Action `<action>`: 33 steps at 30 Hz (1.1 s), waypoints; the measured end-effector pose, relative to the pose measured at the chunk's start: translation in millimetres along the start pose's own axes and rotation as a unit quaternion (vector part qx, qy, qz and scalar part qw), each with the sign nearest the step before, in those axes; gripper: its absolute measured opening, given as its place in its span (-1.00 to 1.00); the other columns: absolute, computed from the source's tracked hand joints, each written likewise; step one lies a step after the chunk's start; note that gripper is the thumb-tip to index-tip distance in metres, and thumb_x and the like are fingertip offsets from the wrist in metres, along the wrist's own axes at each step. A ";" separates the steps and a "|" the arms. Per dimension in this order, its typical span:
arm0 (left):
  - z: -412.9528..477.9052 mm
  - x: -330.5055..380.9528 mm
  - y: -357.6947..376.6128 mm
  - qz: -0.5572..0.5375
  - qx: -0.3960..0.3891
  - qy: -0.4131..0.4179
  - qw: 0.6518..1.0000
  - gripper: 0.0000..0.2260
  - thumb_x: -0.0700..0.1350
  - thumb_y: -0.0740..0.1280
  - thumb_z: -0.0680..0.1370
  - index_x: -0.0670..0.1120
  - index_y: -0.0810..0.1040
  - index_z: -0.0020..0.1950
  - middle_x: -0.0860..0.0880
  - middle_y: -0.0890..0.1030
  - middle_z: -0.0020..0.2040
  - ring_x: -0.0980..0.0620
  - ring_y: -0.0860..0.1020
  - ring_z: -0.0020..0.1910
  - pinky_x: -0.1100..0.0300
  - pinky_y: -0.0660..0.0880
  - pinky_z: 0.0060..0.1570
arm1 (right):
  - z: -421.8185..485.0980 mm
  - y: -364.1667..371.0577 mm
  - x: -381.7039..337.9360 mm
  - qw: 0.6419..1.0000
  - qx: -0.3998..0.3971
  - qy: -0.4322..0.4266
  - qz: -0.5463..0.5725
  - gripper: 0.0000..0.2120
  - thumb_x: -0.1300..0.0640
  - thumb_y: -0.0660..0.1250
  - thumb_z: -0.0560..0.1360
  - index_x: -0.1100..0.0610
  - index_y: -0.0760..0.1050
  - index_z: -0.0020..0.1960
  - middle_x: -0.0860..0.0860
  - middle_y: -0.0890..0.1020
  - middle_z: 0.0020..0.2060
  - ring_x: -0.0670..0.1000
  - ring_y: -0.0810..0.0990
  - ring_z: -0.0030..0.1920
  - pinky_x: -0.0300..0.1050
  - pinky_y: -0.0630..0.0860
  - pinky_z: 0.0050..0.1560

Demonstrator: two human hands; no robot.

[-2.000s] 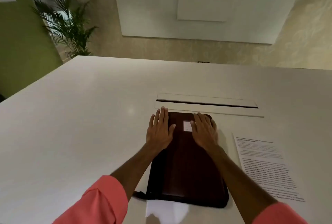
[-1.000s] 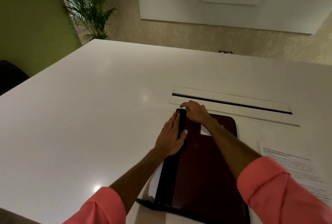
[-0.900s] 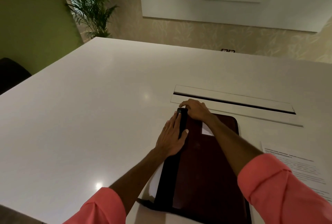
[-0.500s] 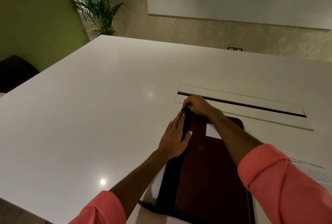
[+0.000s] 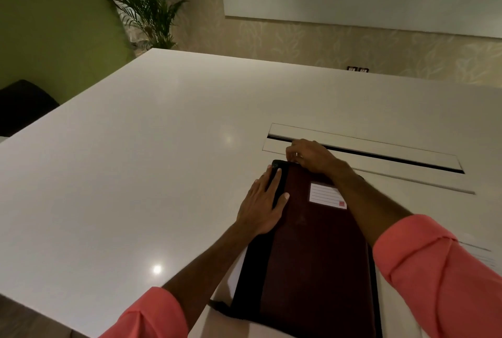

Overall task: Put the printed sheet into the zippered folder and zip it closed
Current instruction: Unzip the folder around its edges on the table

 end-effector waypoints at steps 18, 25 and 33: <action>-5.0 3.9 -5.0 0.003 -0.004 0.008 1.000 -0.36 0.29 -0.01 0.77 0.14 -0.16 0.79 0.05 -0.15 0.80 0.00 0.01 0.79 0.03 -0.06 0.74 | -105.2 -12.4 75.4 0.986 0.052 0.152 -0.041 -0.83 0.15 0.31 0.69 0.03 0.68 0.13 0.00 0.69 0.17 0.07 0.63 0.18 0.04 0.53 0.18; -7.1 7.9 -8.1 0.006 -0.009 0.003 1.000 -0.36 0.27 0.00 0.78 0.12 -0.15 0.79 0.04 -0.15 0.80 -0.01 0.01 0.78 0.06 -0.08 0.72 | -142.7 -10.1 93.4 0.973 0.077 0.219 0.013 -0.80 0.21 0.30 0.69 0.10 0.69 0.18 0.05 0.72 0.18 0.11 0.67 0.16 0.10 0.62 0.17; -10.7 13.0 -12.2 0.011 -0.011 -0.004 1.000 -0.37 0.25 0.01 0.78 0.12 -0.14 0.79 0.04 -0.14 0.80 -0.02 0.02 0.79 0.00 -0.03 0.75 | -170.9 4.4 89.7 0.949 0.114 0.289 0.055 -0.82 0.19 0.34 0.66 0.14 0.68 0.19 0.05 0.74 0.16 0.14 0.69 0.15 0.12 0.58 0.26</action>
Point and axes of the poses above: each hand's wrist, its own z-axis towards the middle knuckle, its own y-axis out of the palm, x = y × z, the point moved 3 cm from there along z, towards the middle knuckle
